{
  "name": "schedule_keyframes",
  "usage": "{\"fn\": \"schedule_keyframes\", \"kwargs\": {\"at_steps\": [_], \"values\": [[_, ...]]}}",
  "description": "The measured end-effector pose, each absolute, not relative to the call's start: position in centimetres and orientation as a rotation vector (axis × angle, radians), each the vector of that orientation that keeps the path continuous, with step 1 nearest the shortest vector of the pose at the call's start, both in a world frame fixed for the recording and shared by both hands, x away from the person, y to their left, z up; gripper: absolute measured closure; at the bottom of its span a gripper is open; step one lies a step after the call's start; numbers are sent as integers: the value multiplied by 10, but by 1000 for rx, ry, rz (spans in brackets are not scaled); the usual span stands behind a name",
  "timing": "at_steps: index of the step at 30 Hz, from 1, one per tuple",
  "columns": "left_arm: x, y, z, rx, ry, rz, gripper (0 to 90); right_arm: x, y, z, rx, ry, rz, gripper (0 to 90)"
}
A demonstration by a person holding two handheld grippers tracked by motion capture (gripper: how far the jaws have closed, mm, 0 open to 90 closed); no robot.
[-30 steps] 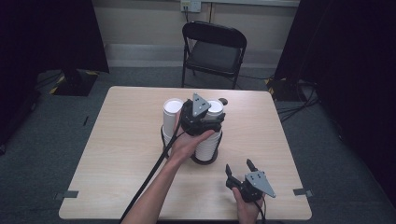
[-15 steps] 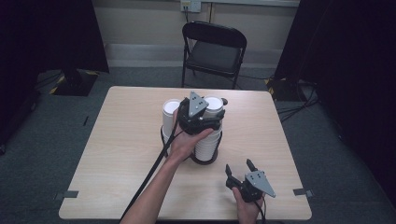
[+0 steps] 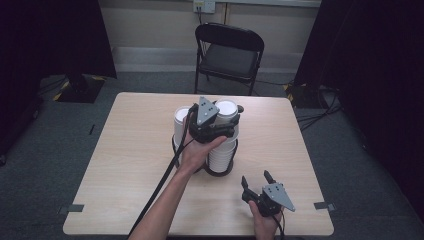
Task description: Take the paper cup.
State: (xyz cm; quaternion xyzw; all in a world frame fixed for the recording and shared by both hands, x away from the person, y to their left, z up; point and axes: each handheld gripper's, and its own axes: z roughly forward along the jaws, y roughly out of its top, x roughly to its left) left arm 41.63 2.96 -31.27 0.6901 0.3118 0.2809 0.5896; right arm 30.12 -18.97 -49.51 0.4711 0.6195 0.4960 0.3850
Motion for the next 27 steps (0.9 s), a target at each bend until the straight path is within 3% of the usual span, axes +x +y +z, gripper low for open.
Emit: {"fn": "schedule_keyframes", "kwargs": {"at_steps": [27], "values": [[410,41,-294,1507,675,612,231,301,-190,-495,1201,1574,1268,192]]}}
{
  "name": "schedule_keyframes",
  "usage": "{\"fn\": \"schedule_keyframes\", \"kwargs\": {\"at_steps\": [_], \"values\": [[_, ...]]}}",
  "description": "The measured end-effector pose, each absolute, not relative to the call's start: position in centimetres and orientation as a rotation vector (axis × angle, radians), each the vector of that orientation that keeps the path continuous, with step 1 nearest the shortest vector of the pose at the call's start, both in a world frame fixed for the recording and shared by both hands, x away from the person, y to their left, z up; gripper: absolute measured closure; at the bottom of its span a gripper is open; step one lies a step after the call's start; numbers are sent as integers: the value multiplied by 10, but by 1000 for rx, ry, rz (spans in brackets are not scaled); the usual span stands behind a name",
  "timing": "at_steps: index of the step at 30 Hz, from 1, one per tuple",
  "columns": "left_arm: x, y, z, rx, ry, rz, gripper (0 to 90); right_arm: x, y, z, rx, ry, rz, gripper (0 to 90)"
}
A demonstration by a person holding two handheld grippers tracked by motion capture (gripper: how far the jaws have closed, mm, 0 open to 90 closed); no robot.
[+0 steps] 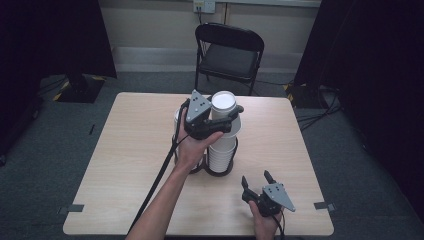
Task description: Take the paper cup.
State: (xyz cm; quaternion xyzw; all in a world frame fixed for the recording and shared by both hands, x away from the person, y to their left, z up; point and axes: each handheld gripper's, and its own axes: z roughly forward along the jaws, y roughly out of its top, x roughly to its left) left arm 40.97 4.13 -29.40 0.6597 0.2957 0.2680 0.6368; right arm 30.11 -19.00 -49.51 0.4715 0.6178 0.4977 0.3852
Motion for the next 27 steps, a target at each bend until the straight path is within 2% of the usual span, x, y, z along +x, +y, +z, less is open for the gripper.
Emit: {"fn": "schedule_keyframes", "kwargs": {"at_steps": [14,27], "values": [[397,60,-279,1422,664,636,231,301,-190,-495,1202,1574,1264,192],[379,76,-276,1375,644,596,232,301,-189,-495,1200,1577,1262,191]]}}
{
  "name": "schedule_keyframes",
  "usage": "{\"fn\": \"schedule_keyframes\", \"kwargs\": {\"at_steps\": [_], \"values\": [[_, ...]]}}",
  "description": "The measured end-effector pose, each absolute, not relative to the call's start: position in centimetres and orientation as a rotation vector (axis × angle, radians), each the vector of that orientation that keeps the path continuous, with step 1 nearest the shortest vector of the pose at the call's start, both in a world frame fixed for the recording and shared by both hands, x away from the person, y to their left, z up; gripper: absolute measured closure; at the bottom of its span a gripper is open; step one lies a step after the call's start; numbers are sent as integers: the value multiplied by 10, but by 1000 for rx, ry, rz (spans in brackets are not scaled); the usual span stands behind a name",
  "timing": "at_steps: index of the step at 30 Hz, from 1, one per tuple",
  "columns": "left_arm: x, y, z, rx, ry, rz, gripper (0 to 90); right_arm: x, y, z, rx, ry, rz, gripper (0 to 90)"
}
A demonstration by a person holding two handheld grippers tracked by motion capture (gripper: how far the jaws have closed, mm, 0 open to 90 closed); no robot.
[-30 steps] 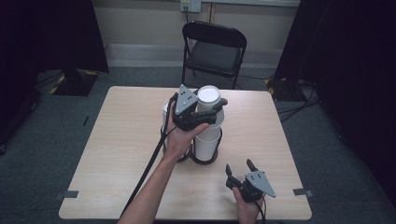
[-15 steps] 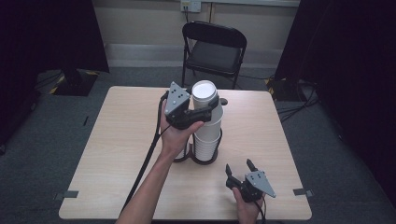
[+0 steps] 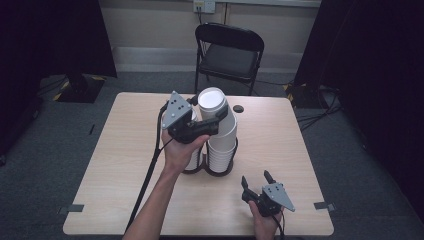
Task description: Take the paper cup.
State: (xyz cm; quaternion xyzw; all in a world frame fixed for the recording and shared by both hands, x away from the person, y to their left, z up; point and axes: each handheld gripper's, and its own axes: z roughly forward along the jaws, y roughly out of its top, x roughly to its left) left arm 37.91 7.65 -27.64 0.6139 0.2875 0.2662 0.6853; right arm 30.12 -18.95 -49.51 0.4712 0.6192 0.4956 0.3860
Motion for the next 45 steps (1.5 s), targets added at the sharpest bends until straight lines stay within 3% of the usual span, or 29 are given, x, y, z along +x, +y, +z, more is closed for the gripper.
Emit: {"fn": "schedule_keyframes", "kwargs": {"at_steps": [17,45], "values": [[354,99,-281,1421,618,547,231,302,-189,-495,1200,1584,1260,190],[322,111,-331,1506,655,472,231,302,-189,-495,1201,1583,1255,169]]}}
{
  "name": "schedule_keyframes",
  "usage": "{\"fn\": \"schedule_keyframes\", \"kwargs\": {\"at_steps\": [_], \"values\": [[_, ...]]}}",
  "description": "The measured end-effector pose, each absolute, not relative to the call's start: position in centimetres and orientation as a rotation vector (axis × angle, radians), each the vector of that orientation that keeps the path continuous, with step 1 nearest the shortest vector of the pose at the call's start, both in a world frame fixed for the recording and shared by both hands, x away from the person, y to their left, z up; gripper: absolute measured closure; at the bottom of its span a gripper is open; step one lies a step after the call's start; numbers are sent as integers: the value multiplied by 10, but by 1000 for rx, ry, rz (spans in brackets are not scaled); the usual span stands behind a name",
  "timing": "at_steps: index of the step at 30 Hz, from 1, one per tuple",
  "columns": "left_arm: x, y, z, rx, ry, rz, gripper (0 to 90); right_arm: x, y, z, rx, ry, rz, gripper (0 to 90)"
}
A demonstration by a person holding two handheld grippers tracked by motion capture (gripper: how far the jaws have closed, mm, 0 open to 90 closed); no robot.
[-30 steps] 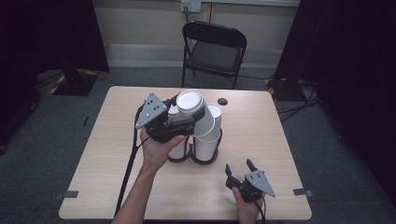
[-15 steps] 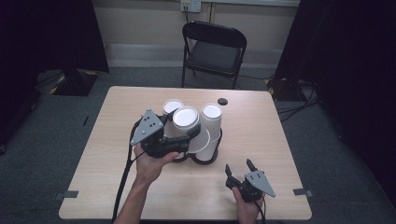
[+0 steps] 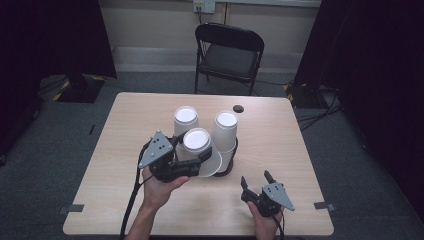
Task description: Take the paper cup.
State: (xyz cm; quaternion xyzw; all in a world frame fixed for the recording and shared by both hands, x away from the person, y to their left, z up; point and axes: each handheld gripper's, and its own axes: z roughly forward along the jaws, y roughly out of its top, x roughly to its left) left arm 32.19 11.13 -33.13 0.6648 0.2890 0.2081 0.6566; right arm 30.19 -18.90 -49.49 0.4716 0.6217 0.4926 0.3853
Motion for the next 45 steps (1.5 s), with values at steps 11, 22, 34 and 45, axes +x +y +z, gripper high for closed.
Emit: {"fn": "schedule_keyframes", "kwargs": {"at_steps": [11,22,34,45], "values": [[318,114,-365,1539,713,418,232,298,-185,-493,1164,1641,1293,270],[320,123,-400,1470,835,285,232,281,-165,-492,1022,1697,1469,318],[320,128,-429,1403,931,140,232,274,-144,-494,853,1807,1590,382],[320,134,-447,1298,1012,-17,232,274,-133,-495,748,1850,1683,413]]}}
